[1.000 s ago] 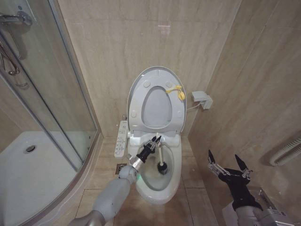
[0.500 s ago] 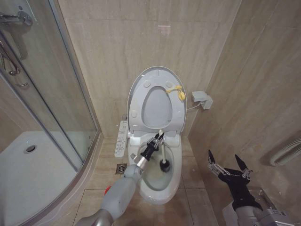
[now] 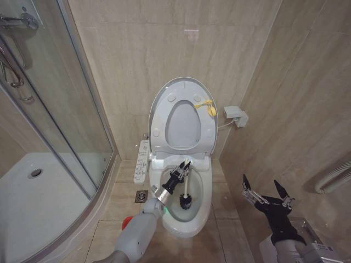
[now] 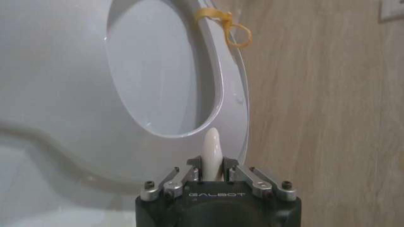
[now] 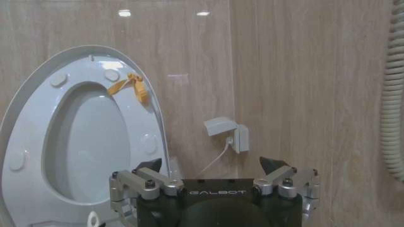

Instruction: Open the toilet lid, clean the toilet bowl with a toilet brush, close the toilet lid, and flush.

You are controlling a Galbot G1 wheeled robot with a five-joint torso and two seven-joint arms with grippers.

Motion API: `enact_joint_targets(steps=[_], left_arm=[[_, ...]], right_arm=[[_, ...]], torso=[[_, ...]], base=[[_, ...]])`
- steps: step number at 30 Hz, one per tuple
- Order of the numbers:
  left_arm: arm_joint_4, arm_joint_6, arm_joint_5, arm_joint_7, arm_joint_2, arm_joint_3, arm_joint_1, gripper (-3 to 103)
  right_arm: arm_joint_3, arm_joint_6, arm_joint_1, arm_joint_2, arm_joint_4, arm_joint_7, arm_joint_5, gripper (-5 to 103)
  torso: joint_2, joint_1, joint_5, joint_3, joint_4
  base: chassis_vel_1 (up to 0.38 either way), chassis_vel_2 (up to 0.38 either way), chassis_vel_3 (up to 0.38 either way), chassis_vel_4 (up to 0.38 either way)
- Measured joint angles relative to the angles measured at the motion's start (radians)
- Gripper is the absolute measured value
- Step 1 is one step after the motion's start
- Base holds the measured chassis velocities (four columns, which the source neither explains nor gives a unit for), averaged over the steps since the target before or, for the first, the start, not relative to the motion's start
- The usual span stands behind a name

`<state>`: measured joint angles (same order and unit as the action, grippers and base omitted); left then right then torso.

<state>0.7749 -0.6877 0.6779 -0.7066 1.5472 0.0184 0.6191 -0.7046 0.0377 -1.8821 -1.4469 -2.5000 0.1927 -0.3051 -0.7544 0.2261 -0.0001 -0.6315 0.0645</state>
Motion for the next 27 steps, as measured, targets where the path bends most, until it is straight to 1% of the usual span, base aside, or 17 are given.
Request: enact_joint_targets(steps=[1, 4, 5, 8, 9, 11, 14, 15, 17, 18, 19, 20, 21, 24, 25, 26, 27], left_arm=[[0.000, 0.000, 0.000, 0.000, 0.000, 0.000, 0.000, 22], [-0.024, -0.029, -0.091, -0.010, -0.022, -0.011, -0.015, 22], [-0.024, -0.029, -0.091, -0.010, -0.022, -0.011, -0.015, 22], [-0.025, -0.041, -0.199, -0.034, -0.065, -0.011, -0.006, 22], [-0.025, -0.041, -0.199, -0.034, -0.065, -0.011, -0.006, 22], [-0.026, -0.052, -0.258, -0.053, -0.094, -0.011, 0.004, 22], [-0.022, -0.052, -0.278, -0.057, -0.114, -0.010, 0.011, 22], [-0.011, -0.040, -0.277, -0.057, -0.130, 0.000, 0.015, 22], [0.005, -0.024, -0.255, -0.051, -0.143, 0.013, 0.020, 22], [0.030, 0.004, -0.202, -0.036, -0.163, 0.034, 0.029, 22], [0.059, 0.038, -0.127, -0.014, -0.181, 0.060, 0.041, 22], [0.059, 0.038, -0.127, -0.014, -0.181, 0.060, 0.041, 22], [0.092, 0.073, -0.040, 0.011, -0.193, 0.085, 0.055, 22], [0.175, 0.137, 0.143, 0.063, -0.200, 0.121, 0.083, 22], [0.204, 0.154, 0.192, 0.082, -0.198, 0.127, 0.092, 22], [0.204, 0.154, 0.192, 0.082, -0.198, 0.127, 0.092, 22], [0.237, 0.169, 0.239, 0.105, -0.192, 0.131, 0.101, 22]], right_arm=[[0.000, 0.000, 0.000, 0.000, 0.000, 0.000, 0.000, 100], [0.000, 0.000, 0.000, 0.000, 0.000, 0.000, 0.000, 100], [0.000, 0.000, 0.000, 0.000, 0.000, 0.000, 0.000, 100], [0.000, 0.000, 0.000, 0.000, 0.000, 0.000, 0.000, 100], [0.000, 0.000, 0.000, 0.000, 0.000, 0.000, 0.000, 100], [0.000, 0.000, 0.000, 0.000, 0.000, 0.000, 0.000, 100], [0.000, 0.000, 0.000, 0.000, 0.000, 0.000, 0.000, 100], [0.000, 0.000, 0.000, 0.000, 0.000, 0.000, 0.000, 100], [0.000, 0.000, 0.000, 0.000, 0.000, 0.000, 0.000, 100], [0.000, 0.000, 0.000, 0.000, 0.000, 0.000, 0.000, 100], [0.000, 0.000, 0.000, 0.000, 0.000, 0.000, 0.000, 100], [0.000, 0.000, 0.000, 0.000, 0.000, 0.000, 0.000, 100], [0.000, 0.000, 0.000, 0.000, 0.000, 0.000, 0.000, 100], [0.000, 0.000, 0.000, 0.000, 0.000, 0.000, 0.000, 100], [0.000, 0.000, 0.000, 0.000, 0.000, 0.000, 0.000, 100], [0.000, 0.000, 0.000, 0.000, 0.000, 0.000, 0.000, 100], [0.000, 0.000, 0.000, 0.000, 0.000, 0.000, 0.000, 100]], torso=[[0.000, 0.000, 0.0000, 0.000, 0.0000], [0.000, 0.000, -0.0001, 0.000, -0.0002], [0.000, 0.000, -0.0001, 0.000, -0.0002], [0.000, 0.000, 0.0001, 0.000, -0.0006], [0.000, 0.000, 0.0001, 0.000, -0.0006], [0.000, 0.000, -0.0002, 0.000, -0.0004], [0.000, 0.000, 0.0002, 0.000, -0.0007], [0.000, 0.000, -0.0001, 0.000, -0.0005], [0.000, 0.000, 0.0000, 0.000, -0.0003], [0.000, 0.000, 0.0001, 0.000, -0.0003], [0.000, 0.000, 0.0002, 0.000, -0.0006], [0.000, 0.000, 0.0002, 0.000, -0.0006], [0.000, 0.000, 0.0002, 0.000, -0.0009], [0.000, 0.000, 0.0001, 0.000, -0.0006], [0.000, 0.000, 0.0001, 0.000, -0.0005], [0.000, 0.000, 0.0001, 0.000, -0.0005], [0.000, 0.000, 0.0002, 0.000, -0.0004]], base=[[0.000, 0.000, 0.000, 0.000], [0.000, 0.000, 0.000, 0.000], [0.000, 0.000, 0.000, 0.000], [0.000, 0.000, 0.000, 0.000], [0.000, 0.000, 0.000, 0.000], [0.000, 0.000, 0.000, 0.000], [0.000, 0.000, 0.000, 0.000], [0.000, 0.000, 0.000, 0.000], [0.000, 0.000, 0.000, 0.000], [0.000, 0.000, 0.000, 0.000], [0.000, 0.000, 0.000, 0.000], [0.000, 0.000, 0.000, 0.000], [0.000, 0.000, 0.000, 0.000], [0.000, 0.000, 0.000, 0.000], [0.000, 0.000, 0.000, 0.000], [0.000, 0.000, 0.000, 0.000], [0.000, 0.000, 0.000, 0.000]])
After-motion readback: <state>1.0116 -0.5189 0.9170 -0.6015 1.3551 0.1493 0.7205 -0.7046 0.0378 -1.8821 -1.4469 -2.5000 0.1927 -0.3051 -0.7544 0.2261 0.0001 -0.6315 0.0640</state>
